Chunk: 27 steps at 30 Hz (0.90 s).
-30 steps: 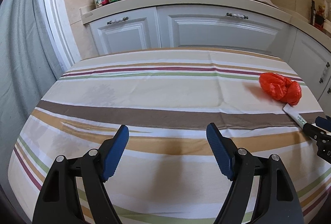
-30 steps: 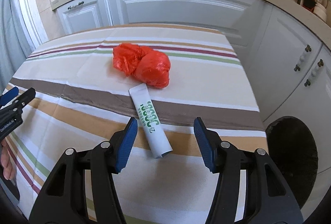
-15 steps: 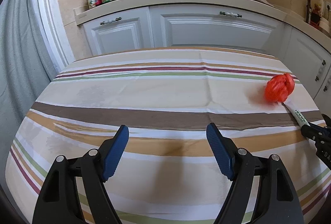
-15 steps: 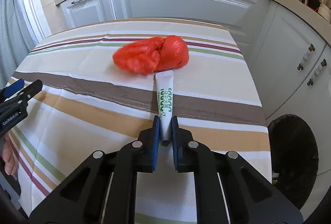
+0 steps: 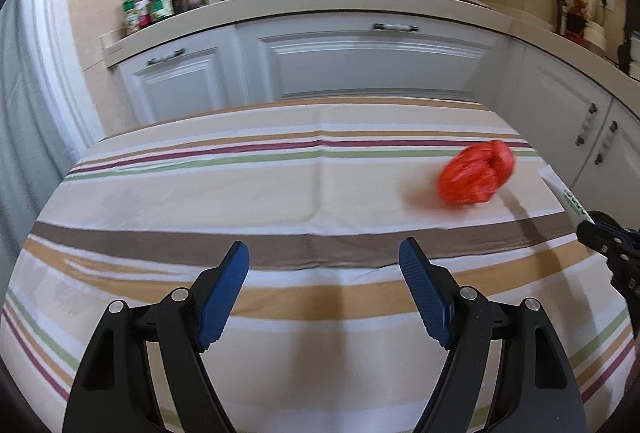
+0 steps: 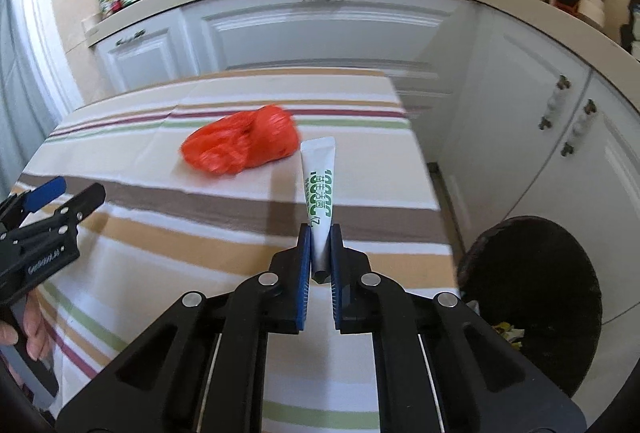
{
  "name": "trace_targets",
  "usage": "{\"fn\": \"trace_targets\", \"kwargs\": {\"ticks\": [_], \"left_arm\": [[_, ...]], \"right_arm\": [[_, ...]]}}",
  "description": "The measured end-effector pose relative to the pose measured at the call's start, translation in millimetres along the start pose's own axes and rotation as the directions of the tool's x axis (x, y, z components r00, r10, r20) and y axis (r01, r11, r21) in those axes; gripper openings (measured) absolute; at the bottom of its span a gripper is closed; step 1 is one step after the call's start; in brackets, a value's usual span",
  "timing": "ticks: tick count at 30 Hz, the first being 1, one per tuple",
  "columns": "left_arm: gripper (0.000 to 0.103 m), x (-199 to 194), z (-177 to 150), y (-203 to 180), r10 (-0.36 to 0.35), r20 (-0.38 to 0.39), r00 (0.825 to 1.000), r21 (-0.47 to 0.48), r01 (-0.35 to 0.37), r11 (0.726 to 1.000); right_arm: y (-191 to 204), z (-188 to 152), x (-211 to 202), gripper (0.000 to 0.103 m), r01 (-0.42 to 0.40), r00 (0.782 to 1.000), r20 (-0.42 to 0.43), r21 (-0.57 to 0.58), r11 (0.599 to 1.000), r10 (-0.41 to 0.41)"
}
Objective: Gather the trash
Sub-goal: 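Grasp the red bag with the left gripper while the right holds the tube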
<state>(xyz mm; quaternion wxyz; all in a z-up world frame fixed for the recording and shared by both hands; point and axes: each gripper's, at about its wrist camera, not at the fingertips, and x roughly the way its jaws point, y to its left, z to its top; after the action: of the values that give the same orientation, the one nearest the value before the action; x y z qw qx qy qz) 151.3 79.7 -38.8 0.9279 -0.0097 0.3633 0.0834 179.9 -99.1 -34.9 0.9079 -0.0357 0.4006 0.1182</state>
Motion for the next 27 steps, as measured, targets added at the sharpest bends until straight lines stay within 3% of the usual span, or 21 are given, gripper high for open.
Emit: {"fn": "trace_targets", "kwargs": {"ticks": [13, 22, 24, 26, 27], "left_arm": [[0.075, 22, 30, -62, -0.121, 0.012, 0.993, 0.12, 0.119, 0.986], [0.077, 50, 42, -84, -0.146, -0.03, 0.989, 0.172, 0.149, 0.974], [0.073, 53, 42, -84, -0.159, -0.038, 0.986, 0.17, 0.164, 0.972], [0.051, 55, 42, -87, -0.173, -0.052, 0.984, 0.18, 0.179, 0.967], [0.046, 57, 40, -88, -0.182, -0.065, 0.981, 0.191, 0.191, 0.963]], "right_arm": [[-43, 14, 8, 0.009, 0.059, 0.997, 0.037, 0.075, 0.995, -0.062], [-61, 17, 11, 0.009, 0.071, 0.996, 0.046, 0.104, 0.992, -0.076], [-64, 17, 13, 0.009, 0.07, 0.996, 0.044, 0.108, 0.992, -0.075], [-66, 16, 14, 0.009, 0.069, 0.996, 0.042, 0.112, 0.991, -0.074], [-66, 16, 15, 0.009, 0.068, 0.996, 0.042, 0.114, 0.991, -0.074]]}}
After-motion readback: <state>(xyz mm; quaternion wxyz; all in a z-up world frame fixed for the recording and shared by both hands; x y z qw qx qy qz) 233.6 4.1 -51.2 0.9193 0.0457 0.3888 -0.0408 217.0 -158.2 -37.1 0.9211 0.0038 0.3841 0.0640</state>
